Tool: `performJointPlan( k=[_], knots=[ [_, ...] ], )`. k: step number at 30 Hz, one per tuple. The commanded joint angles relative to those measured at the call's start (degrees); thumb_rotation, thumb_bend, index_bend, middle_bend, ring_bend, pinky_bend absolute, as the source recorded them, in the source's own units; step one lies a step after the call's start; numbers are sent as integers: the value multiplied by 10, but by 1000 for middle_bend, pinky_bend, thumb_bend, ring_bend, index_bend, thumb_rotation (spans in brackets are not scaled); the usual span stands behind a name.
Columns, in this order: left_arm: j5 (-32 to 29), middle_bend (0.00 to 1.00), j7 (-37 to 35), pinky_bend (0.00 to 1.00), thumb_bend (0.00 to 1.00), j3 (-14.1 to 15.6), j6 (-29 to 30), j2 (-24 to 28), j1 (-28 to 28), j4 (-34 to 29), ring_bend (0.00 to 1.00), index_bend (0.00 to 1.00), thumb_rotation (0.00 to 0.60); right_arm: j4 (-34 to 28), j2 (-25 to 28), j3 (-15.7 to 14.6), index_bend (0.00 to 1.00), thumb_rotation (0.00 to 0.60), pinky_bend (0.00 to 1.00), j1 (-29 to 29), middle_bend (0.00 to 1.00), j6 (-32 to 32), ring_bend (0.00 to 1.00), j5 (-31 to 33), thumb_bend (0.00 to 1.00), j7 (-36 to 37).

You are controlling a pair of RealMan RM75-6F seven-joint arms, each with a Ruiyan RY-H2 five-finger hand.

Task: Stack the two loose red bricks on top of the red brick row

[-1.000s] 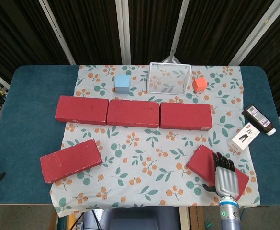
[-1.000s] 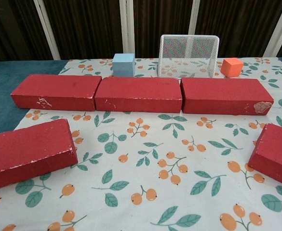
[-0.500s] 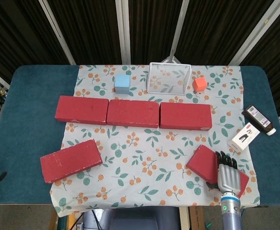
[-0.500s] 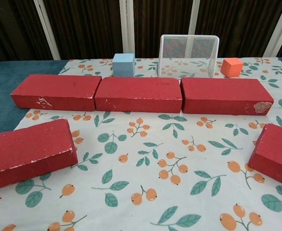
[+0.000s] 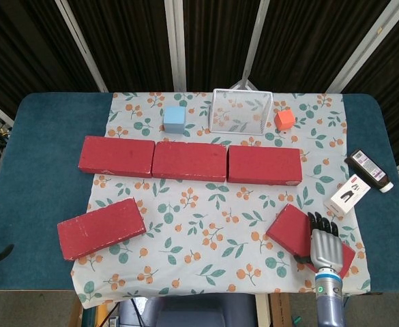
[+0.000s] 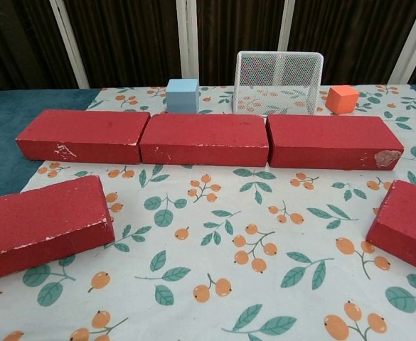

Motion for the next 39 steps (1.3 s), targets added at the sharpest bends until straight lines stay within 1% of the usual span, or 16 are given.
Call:
performJointPlan(
  k=[1,11,14,18,21,24,26,30,33,36,39],
  knots=[
    [-1,28,2,79,0,0,-1,-1,0,0,55,155,600,-2,1,0,0,600,0,4,13,1,0,6,62,-5],
    [-2,28,9,78,0,1,-5,-2,-2,-1,55,155,600,-3,-1,2,0,600,0,22,44,2,1,43,62,-30],
    [-3,27,9,78,0,1,-6,-2,-2,-2,55,155,600,-1,-2,2,0,600,0,27,63,1,17,52,62,-34],
    [-3,26,10,78,0,1,-8,-2,-3,-2,54,155,600,-2,-2,2,0,600,0,31,116,5,91,56,62,-35],
    [-2,26,11,78,0,2,-9,-2,-4,-3,55,155,600,-3,-2,1,0,600,0,34,185,7,173,60,62,-35],
    [-1,25,10,78,0,3,-10,-1,-4,-3,55,155,600,-3,-1,1,6,600,0,36,279,11,269,63,62,-37],
    [0,25,9,78,0,4,-11,0,-4,-3,55,155,600,-6,1,0,25,600,0,40,323,11,313,69,63,-41],
    [2,23,10,78,0,5,-13,0,-5,-4,55,155,600,-15,9,1,51,600,0,48,350,6,341,87,62,-55],
    [3,13,11,78,0,6,-13,0,-5,-5,55,155,600,-19,12,3,87,600,0,53,392,8,385,93,62,-57],
    [2,6,11,78,0,6,-13,0,-5,-5,55,155,600,-25,16,4,151,600,0,55,427,11,420,90,54,-51],
    [2,5,11,78,0,6,-12,0,-5,-5,55,155,600,-34,24,1,252,600,10,55,437,17,433,78,50,-45]
  ],
)
